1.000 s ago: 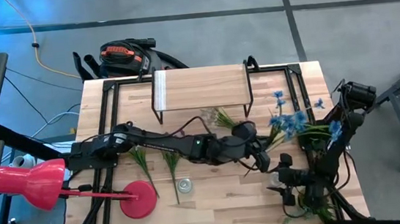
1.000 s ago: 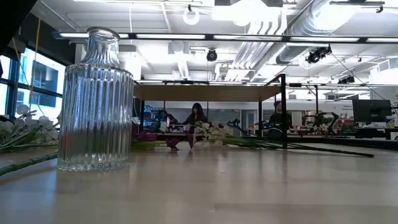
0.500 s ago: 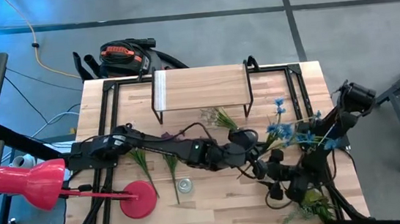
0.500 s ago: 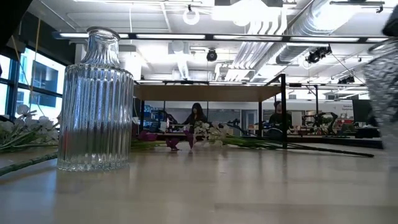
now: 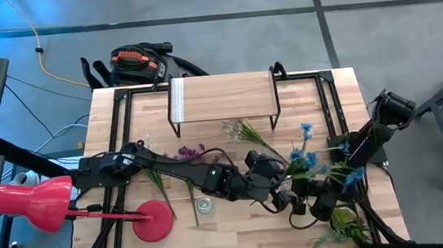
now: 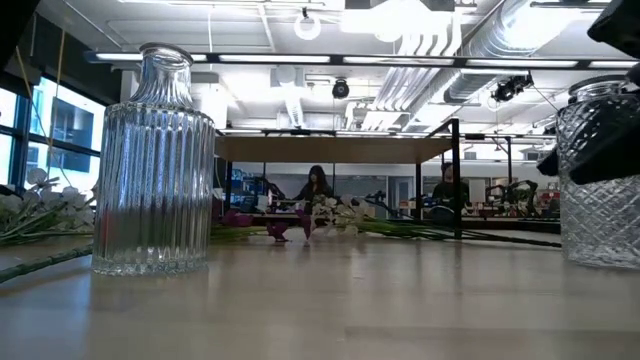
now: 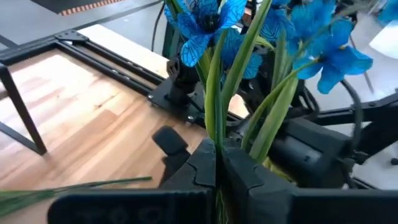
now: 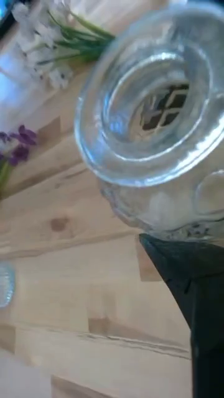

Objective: Pick and place flowers into a vace then onto a shelf
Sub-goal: Put the blue flowers into the right transparent vase

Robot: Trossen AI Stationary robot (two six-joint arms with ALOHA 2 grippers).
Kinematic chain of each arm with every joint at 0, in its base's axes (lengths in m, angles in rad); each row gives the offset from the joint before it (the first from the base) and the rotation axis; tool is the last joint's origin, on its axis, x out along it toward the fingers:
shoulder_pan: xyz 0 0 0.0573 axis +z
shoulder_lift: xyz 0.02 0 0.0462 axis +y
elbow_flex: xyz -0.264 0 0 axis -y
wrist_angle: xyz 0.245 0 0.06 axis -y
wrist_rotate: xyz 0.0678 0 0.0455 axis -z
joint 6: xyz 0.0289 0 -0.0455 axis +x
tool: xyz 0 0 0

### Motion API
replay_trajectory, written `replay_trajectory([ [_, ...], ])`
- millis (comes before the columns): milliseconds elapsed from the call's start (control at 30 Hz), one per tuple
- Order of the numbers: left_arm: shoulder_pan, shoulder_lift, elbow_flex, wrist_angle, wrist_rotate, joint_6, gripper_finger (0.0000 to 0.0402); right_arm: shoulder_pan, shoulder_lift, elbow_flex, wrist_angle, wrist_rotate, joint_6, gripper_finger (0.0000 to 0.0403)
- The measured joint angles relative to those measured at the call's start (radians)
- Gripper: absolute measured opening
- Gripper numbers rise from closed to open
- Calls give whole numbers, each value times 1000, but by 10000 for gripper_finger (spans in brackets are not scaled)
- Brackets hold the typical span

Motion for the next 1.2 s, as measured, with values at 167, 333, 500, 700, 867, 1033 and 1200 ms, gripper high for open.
replay_trajectory([
  [167, -4, -19, 0, 12, -15, 11, 43, 5, 13, 0, 11, 61, 32, 284],
  [333, -5, -34, 1, -2, -32, 26, 45, -39, 81, 0, 142, 98, -35, 284],
  [500, -5, -46, 0, -27, -35, 17, 45, -88, 156, 0, 363, 51, -169, 284],
  [700, -6, -47, 0, -74, -61, -8, 48, -132, 165, 0, 523, 29, -318, 284],
  [867, -6, -47, 0, -79, -64, -9, 51, -156, 165, 1, 564, -1, -380, 284],
  [1033, -5, -47, 0, -81, -63, -9, 52, -145, 165, 1, 562, -16, -385, 284],
  [1200, -4, -47, 0, -84, -59, -4, 52, -112, 165, 2, 461, -15, -295, 284],
])
